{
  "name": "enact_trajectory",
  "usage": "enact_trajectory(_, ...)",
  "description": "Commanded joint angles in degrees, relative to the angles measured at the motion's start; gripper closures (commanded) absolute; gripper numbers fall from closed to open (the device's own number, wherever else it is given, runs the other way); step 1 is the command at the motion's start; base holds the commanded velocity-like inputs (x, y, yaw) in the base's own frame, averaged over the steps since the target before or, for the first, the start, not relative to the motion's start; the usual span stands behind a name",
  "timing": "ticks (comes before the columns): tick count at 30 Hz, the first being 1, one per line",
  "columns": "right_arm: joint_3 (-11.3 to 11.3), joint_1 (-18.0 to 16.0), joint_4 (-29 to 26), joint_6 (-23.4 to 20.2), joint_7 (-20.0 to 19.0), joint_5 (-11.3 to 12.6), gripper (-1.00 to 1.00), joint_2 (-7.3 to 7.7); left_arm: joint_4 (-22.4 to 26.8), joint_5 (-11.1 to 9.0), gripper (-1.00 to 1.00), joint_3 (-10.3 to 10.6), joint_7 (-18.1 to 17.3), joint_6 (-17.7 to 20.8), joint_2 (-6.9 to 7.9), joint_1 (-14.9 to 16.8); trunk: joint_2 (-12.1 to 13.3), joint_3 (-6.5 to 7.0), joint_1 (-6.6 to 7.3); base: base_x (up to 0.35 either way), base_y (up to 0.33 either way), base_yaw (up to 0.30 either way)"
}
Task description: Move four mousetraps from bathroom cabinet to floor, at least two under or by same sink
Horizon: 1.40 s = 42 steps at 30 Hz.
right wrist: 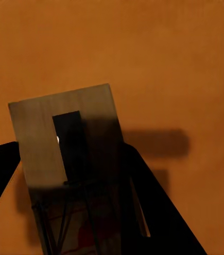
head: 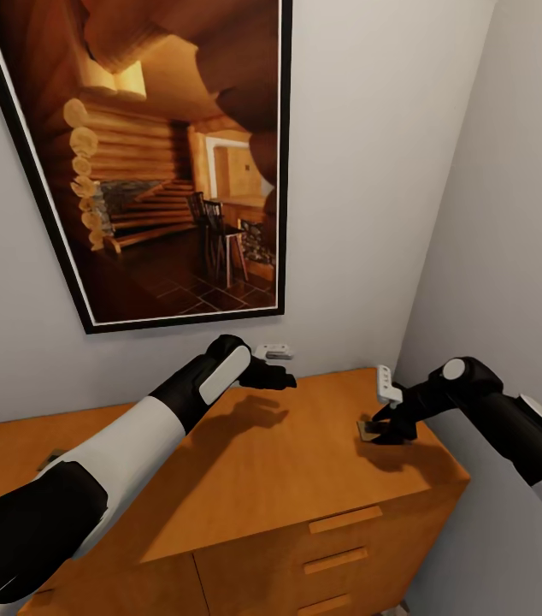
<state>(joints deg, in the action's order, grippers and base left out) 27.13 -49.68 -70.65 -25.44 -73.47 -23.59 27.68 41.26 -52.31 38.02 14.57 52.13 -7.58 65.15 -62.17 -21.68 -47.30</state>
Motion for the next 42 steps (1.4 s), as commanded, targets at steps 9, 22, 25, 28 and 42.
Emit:
enact_trajectory(9,0.2,-0.1,-0.5,-2.5,-0.2,0.0,1.00,-0.16,0.1,-0.6,-1.00,0.2,0.5,0.1,0.02,0.1,-0.1,-0.07,-0.01,0.000,0.000,0.000)
enact_trajectory(22,0.2,-0.3,-1.2,-4.4,-0.2,-0.2,1.00,-0.58,0.1,-0.5,-1.00,0.2,0.6,0.1,0.02,0.1,-0.1,-0.07,-0.01,0.000,0.000,0.000)
enact_trajectory(25,0.2,-0.3,-1.2,-4.4,-0.1,-0.1,1.00,-0.74,0.0,-0.5,-1.00,0.2,0.6,0.1,0.02,0.1,-0.1,-0.07,-0.01,0.000,0.000,0.000)
enact_trajectory(28,0.2,-0.3,-1.2,-4.5,-0.1,-0.1,1.00,-0.77,0.0,-0.5,-1.00,0.2,0.6,0.0,0.02,0.1,-0.1,-0.07,-0.01,0.000,0.000,0.000)
enact_trajectory(42,0.5,-0.3,-1.4,-7.9,0.1,-0.1,1.00,-2.64,0.0,-0.4,-1.00,0.2,0.8,0.0,0.10,0.1,-0.1,-0.07,-0.01,0.000,0.000,0.000)
